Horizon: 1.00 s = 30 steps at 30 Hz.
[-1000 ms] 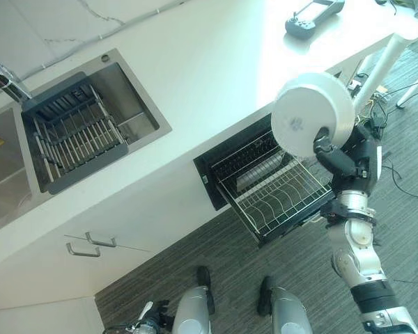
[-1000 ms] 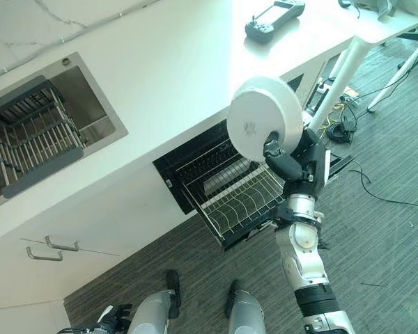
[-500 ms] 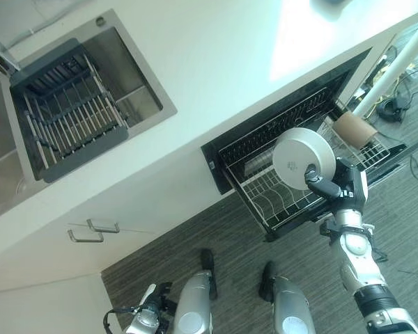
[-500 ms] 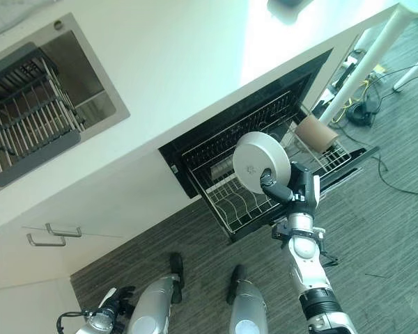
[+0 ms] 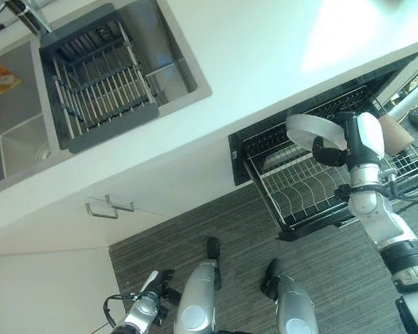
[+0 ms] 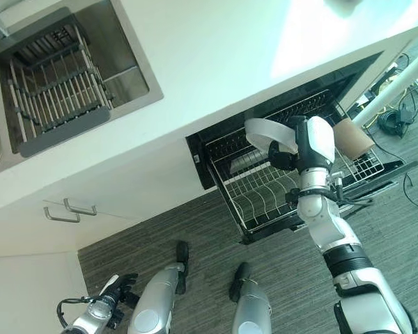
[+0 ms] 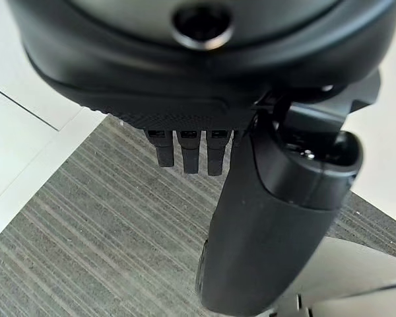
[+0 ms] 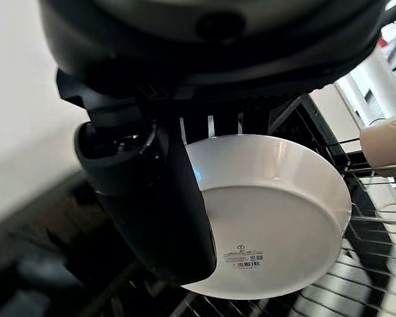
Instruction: Place the dishes in the dishwasher.
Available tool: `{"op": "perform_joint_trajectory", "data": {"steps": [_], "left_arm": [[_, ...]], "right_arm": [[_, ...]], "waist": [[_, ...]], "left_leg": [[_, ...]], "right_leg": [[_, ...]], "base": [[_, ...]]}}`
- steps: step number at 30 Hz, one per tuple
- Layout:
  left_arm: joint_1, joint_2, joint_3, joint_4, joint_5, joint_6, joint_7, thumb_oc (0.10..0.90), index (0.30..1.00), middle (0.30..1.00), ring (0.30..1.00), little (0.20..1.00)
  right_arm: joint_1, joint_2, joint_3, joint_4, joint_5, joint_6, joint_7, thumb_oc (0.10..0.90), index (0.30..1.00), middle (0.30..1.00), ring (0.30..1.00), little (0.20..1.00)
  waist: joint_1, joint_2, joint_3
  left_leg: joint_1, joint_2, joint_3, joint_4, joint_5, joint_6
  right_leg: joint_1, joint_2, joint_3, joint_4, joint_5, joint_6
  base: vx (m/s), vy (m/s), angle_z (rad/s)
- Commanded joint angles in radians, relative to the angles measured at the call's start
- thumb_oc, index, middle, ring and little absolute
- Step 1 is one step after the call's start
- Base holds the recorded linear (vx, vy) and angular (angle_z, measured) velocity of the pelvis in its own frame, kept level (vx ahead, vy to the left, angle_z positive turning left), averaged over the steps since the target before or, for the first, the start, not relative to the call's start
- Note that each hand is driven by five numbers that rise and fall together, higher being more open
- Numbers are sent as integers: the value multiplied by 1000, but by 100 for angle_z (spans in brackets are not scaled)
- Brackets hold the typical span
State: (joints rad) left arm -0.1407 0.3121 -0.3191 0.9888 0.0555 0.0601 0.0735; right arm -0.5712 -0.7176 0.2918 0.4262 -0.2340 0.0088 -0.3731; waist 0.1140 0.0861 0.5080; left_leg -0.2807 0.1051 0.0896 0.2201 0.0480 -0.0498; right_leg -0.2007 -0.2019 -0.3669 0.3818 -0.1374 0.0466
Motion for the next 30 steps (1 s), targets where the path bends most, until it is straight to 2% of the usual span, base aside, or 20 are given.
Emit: {"op": "perform_joint_trajectory", "data": {"steps": [1, 4, 8, 10, 11, 12, 13, 15, 17, 20, 25, 30], "left_arm": [[32, 63, -24, -24, 28, 13, -8, 800, 900, 900, 900, 900], [15, 74, -36, -19, 12, 16, -9, 800, 900, 900, 900, 900], [-7, 79, -57, -14, -15, 14, -1, 800, 900, 900, 900, 900], [-14, 77, -70, -11, -30, 4, 6, 800, 900, 900, 900, 900], [-15, 70, -75, -9, -46, -2, 15, 800, 900, 900, 900, 900], [-18, 65, -72, -8, -54, -3, 14, 800, 900, 900, 900, 900], [-19, 64, -72, -7, -55, -3, 14, 800, 900, 900, 900, 900], [-20, 44, -80, 5, -77, -9, 30, 800, 900, 900, 900, 900], [-19, 31, -84, 15, -91, -22, 38, 800, 900, 900, 900, 900], [-17, 9, -89, 33, -112, -44, 51, 800, 900, 900, 900, 900], [-24, -7, -105, 30, -155, -51, 67, 800, 900, 900, 900, 900], [-16, -28, -130, 19, -206, -62, 84, 800, 900, 900, 900, 900]], "right_arm": [[-147, -64, 21, -58, -75, 61, -4, 400, 300, 300, 300, 300], [-220, -83, 86, 50, -110, 127, 22, 400, 300, 300, 300, 300], [-290, -69, 159, 192, -117, 162, -19, 400, 300, 300, 300, 300], [-316, -58, 177, 286, -92, 162, -151, 400, 300, 300, 300, 300], [-319, -46, 153, 309, -89, 152, -268, 400, 300, 300, 300, 300], [-315, -39, 126, 310, -112, 154, -341, 400, 300, 300, 300, 300], [-314, -38, 125, 309, -112, 156, -346, 400, 300, 300, 300, 300], [-279, -11, 94, 311, -118, 189, -536, 400, 300, 300, 300, 300], [-246, 10, 78, 312, -123, 200, -618, 400, 300, 300, 300, 300], [-206, 48, 67, 322, -124, 205, -686, 400, 300, 300, 300, 300], [-168, 126, 69, 370, -94, 177, -723, 400, 300, 300, 300, 300], [-155, 201, 94, 433, -94, 190, -742, 400, 300, 300, 300, 300]], "waist": [[-10, -29, -55], [10, -31, -40], [31, -26, -22], [42, -16, -10], [45, -8, -3], [45, 0, 5], [45, 0, 5], [39, 11, 12], [33, 19, 12], [21, 31, 12], [13, 43, 12], [12, 47, 12]], "left_leg": [[22, 4, 2, 80, -159, 18], [10, 1, -4, 80, -156, 23], [-8, -3, -12, 80, -152, 28], [-21, -7, -16, 80, -149, 31], [-29, -11, -18, 80, -150, 34], [-38, -16, -19, 80, -151, 38], [-39, -16, -19, 80, -151, 38], [-55, -25, -22, 80, -153, 47], [-66, -29, -21, 80, -154, 53], [-83, -35, -16, 80, -156, 58], [-111, -40, -7, 80, -156, 65], [-139, -48, 16, 80, -162, 67]], "right_leg": [[53, -13, 33, -82, 8, 56], [48, -14, 23, -82, 14, 59], [38, -14, 13, -82, 20, 61], [31, -16, 6, -82, 25, 61], [25, -17, 5, -82, 28, 63], [16, -17, 7, -82, 29, 64], [15, -17, 8, -82, 30, 64], [-5, -16, 16, -82, 34, 65], [-21, -16, 24, -82, 39, 64], [-48, -17, 40, -82, 45, 64], [-93, -20, 55, -82, 56, 63], [-152, -29, 75, -82, 64, 72]], "base": [[-26, 19, 4], [-23, 40, 13], [-26, 46, 12], [-27, 83, 7], [-37, 138, 19], [-33, 115, 20], [-37, 92, 12], [-27, 86, 2], [-13, 83, 0], [-9, 90, -3], [1, 59, -11], [34, 71, -11]]}}
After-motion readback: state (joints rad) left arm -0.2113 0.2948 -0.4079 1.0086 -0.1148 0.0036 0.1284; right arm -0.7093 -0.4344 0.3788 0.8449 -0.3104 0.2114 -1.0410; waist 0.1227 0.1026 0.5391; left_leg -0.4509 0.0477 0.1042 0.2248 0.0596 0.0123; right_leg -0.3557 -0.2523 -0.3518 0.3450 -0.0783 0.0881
